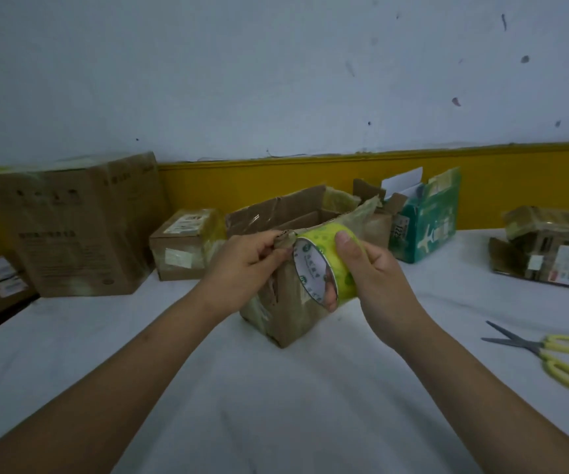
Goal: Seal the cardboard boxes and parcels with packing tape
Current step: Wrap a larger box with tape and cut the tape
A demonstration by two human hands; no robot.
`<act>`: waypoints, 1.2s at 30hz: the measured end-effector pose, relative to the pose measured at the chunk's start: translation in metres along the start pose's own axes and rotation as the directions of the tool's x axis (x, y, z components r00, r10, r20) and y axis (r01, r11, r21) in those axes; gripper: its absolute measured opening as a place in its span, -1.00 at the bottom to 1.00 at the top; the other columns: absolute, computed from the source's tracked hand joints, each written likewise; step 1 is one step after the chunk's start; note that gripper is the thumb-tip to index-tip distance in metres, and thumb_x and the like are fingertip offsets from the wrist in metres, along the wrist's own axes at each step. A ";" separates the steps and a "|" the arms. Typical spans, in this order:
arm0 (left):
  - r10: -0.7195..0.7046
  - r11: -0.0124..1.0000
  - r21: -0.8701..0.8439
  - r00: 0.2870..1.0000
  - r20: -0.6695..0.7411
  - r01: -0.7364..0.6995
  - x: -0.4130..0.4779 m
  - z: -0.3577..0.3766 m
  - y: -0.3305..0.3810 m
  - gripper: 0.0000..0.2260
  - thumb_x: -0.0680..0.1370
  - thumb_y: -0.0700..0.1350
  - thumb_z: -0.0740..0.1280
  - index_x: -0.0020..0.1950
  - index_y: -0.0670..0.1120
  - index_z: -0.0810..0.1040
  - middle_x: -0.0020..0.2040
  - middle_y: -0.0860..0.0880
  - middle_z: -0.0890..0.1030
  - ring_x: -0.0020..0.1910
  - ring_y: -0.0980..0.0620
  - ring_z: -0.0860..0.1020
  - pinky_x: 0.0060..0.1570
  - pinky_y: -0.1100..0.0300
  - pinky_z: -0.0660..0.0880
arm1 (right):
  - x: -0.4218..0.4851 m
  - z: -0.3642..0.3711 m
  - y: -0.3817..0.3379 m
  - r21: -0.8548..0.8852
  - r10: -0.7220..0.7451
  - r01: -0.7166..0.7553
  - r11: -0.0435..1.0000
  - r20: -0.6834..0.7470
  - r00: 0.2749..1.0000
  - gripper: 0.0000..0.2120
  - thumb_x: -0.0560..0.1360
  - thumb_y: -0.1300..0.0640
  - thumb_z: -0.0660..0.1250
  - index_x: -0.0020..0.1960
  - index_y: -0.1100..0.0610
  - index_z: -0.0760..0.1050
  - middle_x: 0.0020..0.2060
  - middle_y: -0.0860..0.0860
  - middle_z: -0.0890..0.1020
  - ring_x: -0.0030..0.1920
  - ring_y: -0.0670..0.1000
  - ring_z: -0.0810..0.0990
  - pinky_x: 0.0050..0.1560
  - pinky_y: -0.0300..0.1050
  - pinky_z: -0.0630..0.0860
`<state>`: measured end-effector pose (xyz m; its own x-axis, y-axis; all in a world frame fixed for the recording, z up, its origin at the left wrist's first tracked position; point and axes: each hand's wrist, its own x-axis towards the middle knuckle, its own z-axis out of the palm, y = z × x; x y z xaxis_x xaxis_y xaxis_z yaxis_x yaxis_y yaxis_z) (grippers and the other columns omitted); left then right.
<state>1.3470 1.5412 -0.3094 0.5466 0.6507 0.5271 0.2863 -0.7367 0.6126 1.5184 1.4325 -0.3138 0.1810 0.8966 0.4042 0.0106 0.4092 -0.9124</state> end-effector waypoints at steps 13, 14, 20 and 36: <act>0.122 0.966 0.256 0.932 -0.343 -0.032 0.004 0.021 -0.011 -0.65 0.65 0.07 0.16 -0.31 0.02 0.26 -0.48 -0.01 0.33 -0.48 -0.01 0.38 -0.46 0.05 0.21 | 0.027 0.008 -0.006 0.067 0.026 -0.021 0.998 -0.079 0.997 -0.50 0.45 -0.22 0.27 -0.40 0.18 0.58 -0.51 0.18 0.57 -0.55 0.06 0.51 -0.41 -0.14 0.54; 0.117 0.968 0.250 0.927 -0.356 -0.026 0.004 0.021 -0.011 -0.64 0.65 0.09 0.15 -0.32 0.01 0.27 -0.48 -0.01 0.33 -0.48 -0.01 0.38 -0.46 0.06 0.22 | 0.025 0.010 -0.003 0.068 0.016 -0.011 0.998 -0.075 0.997 -0.49 0.48 -0.19 0.24 -0.41 0.18 0.59 -0.52 0.20 0.56 -0.56 0.07 0.50 -0.42 -0.14 0.54; 0.062 0.982 0.186 0.898 -0.435 0.022 0.008 0.027 -0.011 -0.55 0.62 0.19 0.11 -0.32 -0.10 0.36 -0.47 -0.01 0.38 -0.48 0.04 0.38 -0.45 -0.06 0.28 | 0.024 0.014 -0.002 0.015 0.038 -0.036 0.999 -0.103 0.994 -0.43 0.54 -0.17 0.21 -0.47 0.18 0.59 -0.54 0.20 0.56 -0.56 0.06 0.51 -0.43 -0.17 0.54; -0.204 0.958 0.221 0.975 0.089 0.181 0.046 -0.023 0.023 -0.60 0.51 0.28 0.33 -0.22 -0.01 0.70 -0.39 -0.03 0.51 -0.40 0.09 0.41 -0.36 0.16 0.30 | 0.026 0.029 0.004 -0.082 0.129 -0.137 0.987 -0.099 0.987 -0.48 0.58 -0.15 0.24 -0.19 0.31 0.58 -0.51 0.19 0.59 -0.56 0.05 0.56 -0.53 -0.18 0.50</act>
<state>1.3612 1.5584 -0.2572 0.5444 0.7686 0.3361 0.5470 -0.6290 0.5524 1.4949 1.4628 -0.3053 0.2774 0.9205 0.2752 0.0667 0.2672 -0.9613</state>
